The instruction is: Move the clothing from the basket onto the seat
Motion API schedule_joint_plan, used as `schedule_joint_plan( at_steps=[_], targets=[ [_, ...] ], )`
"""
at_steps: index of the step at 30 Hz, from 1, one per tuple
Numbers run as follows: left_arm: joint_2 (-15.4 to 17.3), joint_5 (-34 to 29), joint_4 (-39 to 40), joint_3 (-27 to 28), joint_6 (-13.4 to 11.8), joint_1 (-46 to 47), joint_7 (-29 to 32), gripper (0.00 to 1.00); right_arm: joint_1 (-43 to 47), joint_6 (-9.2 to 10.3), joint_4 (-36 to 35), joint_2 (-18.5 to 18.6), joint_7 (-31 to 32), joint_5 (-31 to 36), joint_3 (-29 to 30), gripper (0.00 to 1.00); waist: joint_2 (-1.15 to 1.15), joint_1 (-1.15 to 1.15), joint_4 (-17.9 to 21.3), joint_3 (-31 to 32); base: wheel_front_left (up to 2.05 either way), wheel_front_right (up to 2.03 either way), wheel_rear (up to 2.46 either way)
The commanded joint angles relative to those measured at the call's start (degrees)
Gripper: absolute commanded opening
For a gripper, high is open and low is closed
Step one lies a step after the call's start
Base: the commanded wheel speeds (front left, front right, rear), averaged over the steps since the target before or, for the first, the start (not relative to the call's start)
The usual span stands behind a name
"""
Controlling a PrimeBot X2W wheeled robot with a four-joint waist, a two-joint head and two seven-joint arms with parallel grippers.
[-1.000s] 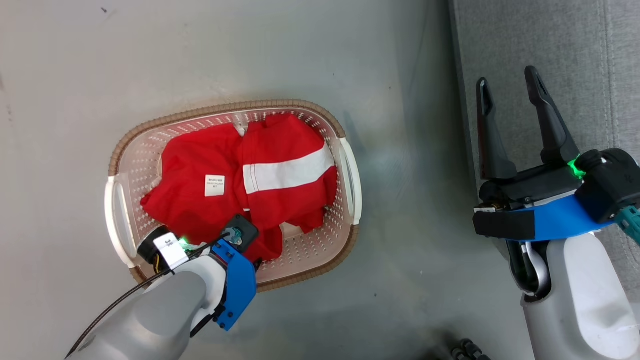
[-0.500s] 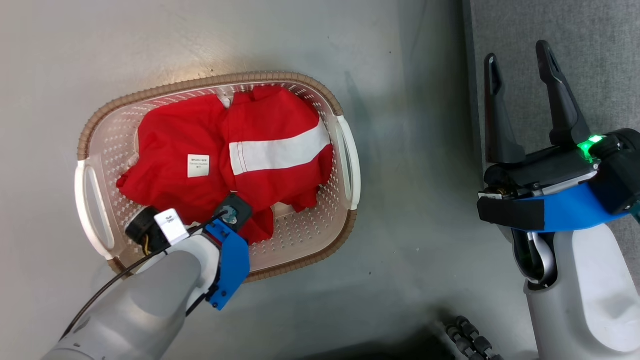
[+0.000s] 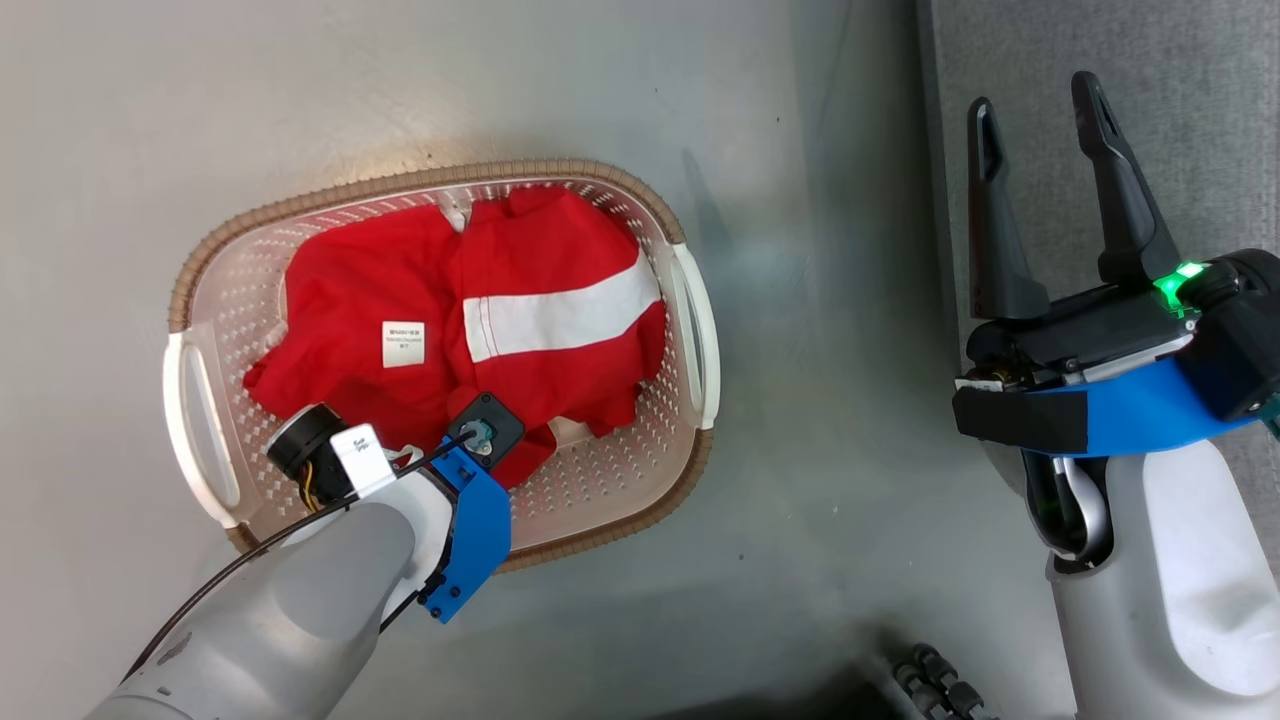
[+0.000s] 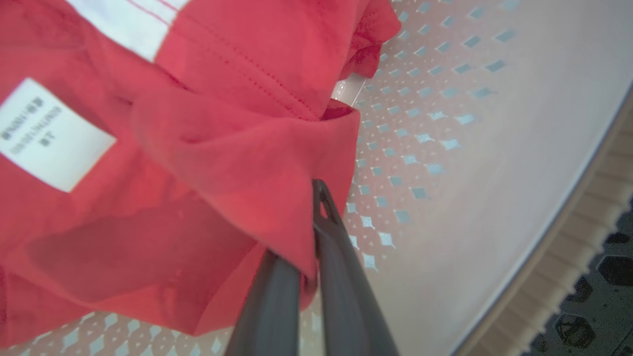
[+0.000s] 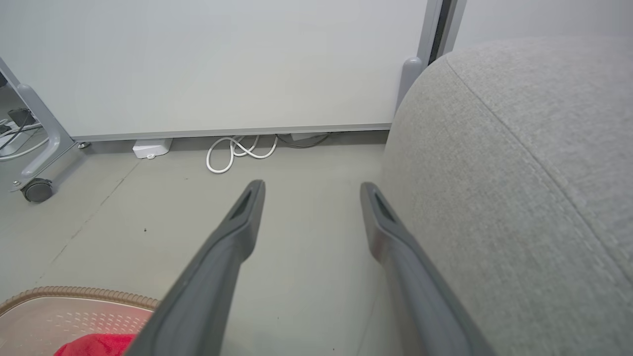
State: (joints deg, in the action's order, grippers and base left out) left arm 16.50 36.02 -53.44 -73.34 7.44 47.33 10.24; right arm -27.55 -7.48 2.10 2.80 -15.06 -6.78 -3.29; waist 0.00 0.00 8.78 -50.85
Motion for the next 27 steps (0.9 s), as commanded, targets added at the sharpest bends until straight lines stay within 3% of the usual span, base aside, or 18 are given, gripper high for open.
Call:
schedule_joint_plan(
  at_steps=[1,10,27],
  targets=[
    [0.34,-0.5,0.09,-0.16,0.07,0.34,-1.07,0.0,-0.3,-0.03,0.16,0.16,-0.19,-0.58,-0.01,1.0,0.0,0.0,-0.11,0.91,0.0,0.0,0.0],
    [-1.03,0.59,0.46,-0.17,0.07,-1.57,-6.38,0.0,1.26,-0.03,1.42,0.16,-0.19,-0.92,-0.34,1.0,0.0,0.0,-0.93,6.34,0.0,0.0,0.0],
    [-3.9,6.59,3.19,-0.14,0.07,-5.48,-20.66,0.0,7.5,-0.03,5.18,0.17,-0.19,0.21,0.32,1.0,0.0,0.0,-5.49,24.51,0.0,0.0,0.0]
  ],
)
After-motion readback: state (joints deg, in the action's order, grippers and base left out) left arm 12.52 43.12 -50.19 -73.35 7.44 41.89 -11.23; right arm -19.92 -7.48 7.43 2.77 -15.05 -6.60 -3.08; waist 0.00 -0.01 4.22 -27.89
